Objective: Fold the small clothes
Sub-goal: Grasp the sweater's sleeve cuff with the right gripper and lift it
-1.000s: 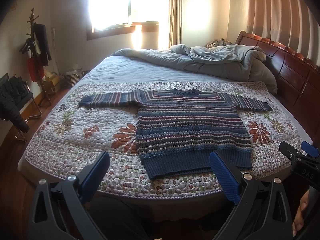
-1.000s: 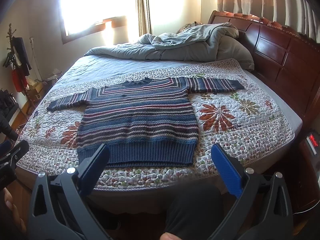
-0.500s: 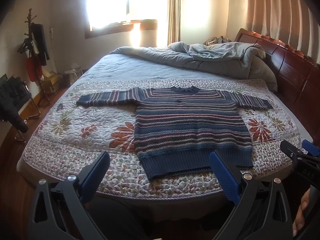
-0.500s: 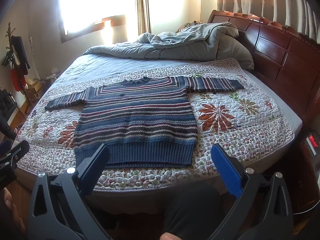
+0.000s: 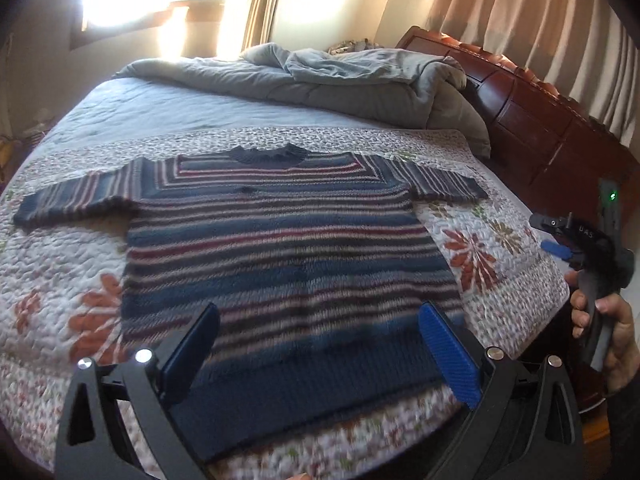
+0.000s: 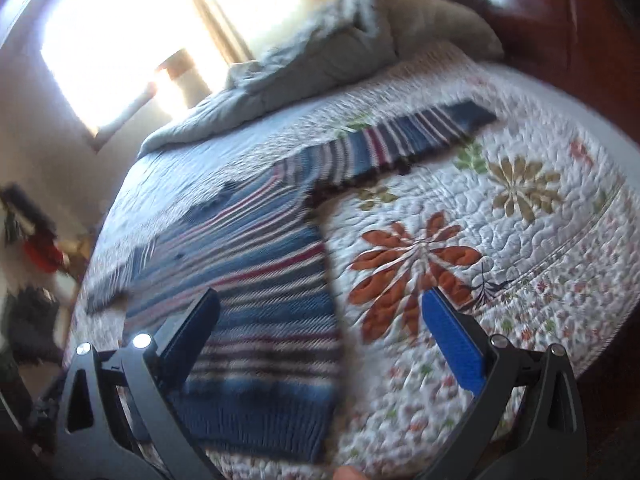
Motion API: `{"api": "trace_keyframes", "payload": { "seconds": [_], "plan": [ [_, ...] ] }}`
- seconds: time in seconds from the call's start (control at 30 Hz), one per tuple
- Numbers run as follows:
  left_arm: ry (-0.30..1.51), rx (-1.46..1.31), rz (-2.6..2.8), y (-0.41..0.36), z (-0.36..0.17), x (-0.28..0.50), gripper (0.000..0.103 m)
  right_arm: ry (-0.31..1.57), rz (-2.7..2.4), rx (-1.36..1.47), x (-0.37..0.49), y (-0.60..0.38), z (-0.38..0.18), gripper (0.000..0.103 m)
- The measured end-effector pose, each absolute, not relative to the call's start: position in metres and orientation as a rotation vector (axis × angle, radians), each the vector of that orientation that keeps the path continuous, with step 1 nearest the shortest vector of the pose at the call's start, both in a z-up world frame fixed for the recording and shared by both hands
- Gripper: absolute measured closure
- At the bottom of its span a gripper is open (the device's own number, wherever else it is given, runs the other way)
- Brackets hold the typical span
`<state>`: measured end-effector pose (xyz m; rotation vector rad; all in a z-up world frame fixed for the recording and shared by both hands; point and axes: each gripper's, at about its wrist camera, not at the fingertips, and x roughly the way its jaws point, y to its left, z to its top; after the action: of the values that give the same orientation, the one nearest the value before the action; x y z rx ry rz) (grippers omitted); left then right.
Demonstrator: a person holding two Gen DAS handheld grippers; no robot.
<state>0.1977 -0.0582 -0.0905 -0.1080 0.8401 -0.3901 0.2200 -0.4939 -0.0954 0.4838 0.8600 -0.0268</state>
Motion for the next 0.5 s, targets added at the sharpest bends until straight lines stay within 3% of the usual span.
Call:
{"api": "trace_keyframes", "payload": {
  "seconds": [0.27,0.3,0.33,0.4,0.5],
  "plan": [
    [0.902,-0.229,-0.462,-0.088,-0.141,0.302,0.004,0.901,-0.111,0.839,0.321,-0.634,-0.175,0.005],
    [0.911,-0.246,-0.471,-0.092,-0.148,0.311,0.004,0.896,-0.117,0.883,0.33,-0.648,-0.184,0.014],
    [0.917,-0.258,-0.476,-0.094,-0.154,0.317,0.004,0.897,-0.11,0.951,0.344,-0.669,-0.198,0.037],
    [0.922,-0.271,-0.489,-0.1,-0.168,0.328,0.004,0.885,-0.085,1.048,0.363,-0.695,-0.216,0.068],
    [0.938,-0.272,-0.496,-0.109,-0.188,0.344,0.004,0.844,-0.1,1.096,0.387,-0.725,-0.228,0.069]
  ]
}}
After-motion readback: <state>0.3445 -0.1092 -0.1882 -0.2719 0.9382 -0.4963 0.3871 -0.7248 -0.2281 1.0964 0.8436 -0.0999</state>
